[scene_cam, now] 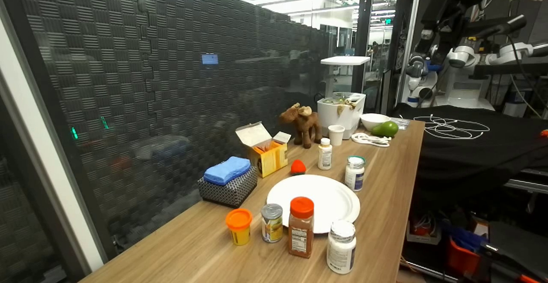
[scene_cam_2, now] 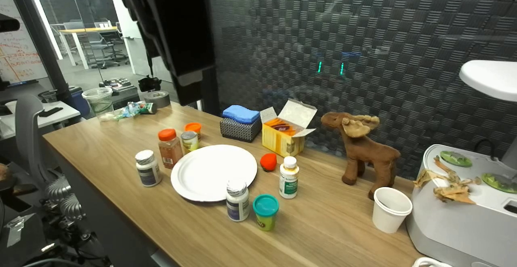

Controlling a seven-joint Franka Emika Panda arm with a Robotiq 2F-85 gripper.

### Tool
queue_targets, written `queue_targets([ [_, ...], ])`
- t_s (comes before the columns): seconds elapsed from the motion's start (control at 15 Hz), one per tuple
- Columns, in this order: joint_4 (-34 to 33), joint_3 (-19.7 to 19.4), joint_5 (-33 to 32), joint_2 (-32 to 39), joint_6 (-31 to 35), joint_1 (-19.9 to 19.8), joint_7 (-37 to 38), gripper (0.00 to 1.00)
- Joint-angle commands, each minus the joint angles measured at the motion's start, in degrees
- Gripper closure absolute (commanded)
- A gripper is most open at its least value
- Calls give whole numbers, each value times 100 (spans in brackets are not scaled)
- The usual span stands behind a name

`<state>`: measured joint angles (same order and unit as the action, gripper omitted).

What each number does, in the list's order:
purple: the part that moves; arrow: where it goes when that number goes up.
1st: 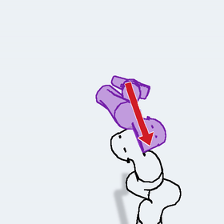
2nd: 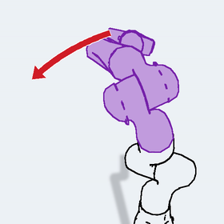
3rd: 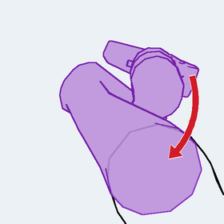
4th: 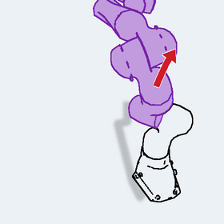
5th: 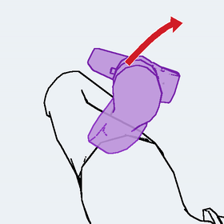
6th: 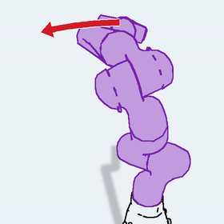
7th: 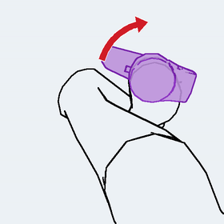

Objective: Put the bottles and the orange plushie surrounding the white plate on the white plate

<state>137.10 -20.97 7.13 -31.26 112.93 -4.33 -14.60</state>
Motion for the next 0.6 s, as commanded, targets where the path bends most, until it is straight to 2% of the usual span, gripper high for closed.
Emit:
queue_targets([
  [0.0, -376, 138, 159, 548, -21, -46, -180, 0],
  [0.27, -990, 351, 143, 1703, 411, -8, 67, 0],
  [0.53, -1481, 626, 198, 2734, 1640, -68, 337, 0],
])
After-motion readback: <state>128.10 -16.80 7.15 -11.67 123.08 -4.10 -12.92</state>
